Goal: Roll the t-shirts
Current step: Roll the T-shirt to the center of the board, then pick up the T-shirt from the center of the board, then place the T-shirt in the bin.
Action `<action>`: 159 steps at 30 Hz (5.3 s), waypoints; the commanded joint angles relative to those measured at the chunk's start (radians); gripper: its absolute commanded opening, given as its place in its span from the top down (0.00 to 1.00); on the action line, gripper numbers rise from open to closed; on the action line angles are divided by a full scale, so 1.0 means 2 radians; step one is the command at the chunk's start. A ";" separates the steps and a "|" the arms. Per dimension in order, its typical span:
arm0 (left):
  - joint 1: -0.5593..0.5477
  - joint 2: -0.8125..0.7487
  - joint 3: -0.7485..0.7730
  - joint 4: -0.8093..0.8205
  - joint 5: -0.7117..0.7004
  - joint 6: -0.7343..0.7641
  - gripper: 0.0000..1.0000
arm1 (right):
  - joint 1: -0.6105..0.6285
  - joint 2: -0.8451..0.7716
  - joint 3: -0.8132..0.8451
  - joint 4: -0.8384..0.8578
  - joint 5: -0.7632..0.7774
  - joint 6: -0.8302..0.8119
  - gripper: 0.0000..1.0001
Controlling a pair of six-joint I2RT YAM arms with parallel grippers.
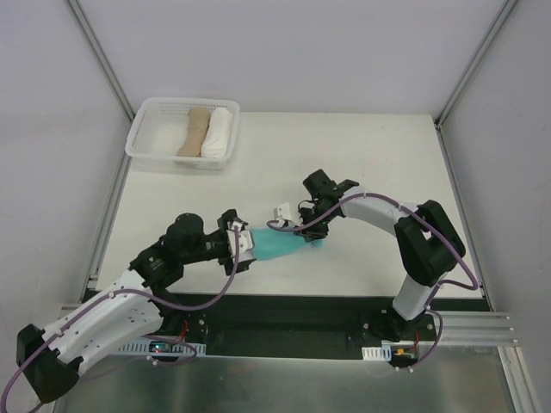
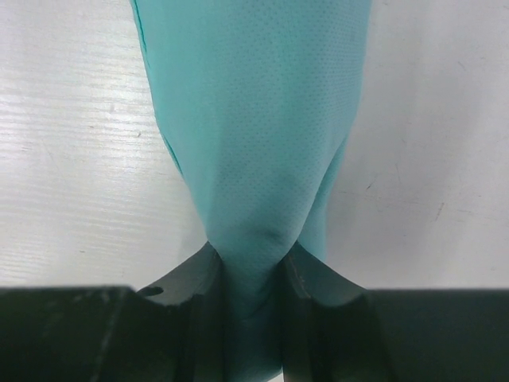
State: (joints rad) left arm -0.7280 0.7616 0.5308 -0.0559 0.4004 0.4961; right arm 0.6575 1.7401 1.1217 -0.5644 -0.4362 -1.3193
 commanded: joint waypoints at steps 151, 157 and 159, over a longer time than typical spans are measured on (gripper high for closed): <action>0.403 0.888 0.963 -0.158 -0.358 0.002 1.00 | -0.297 0.036 0.231 -0.141 0.154 0.387 0.04; 0.405 0.915 0.948 -0.155 -0.360 0.011 1.00 | -0.294 0.024 0.202 -0.142 0.168 0.372 0.04; 0.405 0.918 0.940 -0.155 -0.358 0.008 1.00 | -0.294 0.025 0.201 -0.143 0.171 0.368 0.04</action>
State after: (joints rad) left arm 0.0788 2.5881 2.4012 -0.3981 -0.2981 0.4953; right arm 0.0643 1.8133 1.5333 -0.8196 -0.1410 -0.5629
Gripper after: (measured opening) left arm 0.266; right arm 0.961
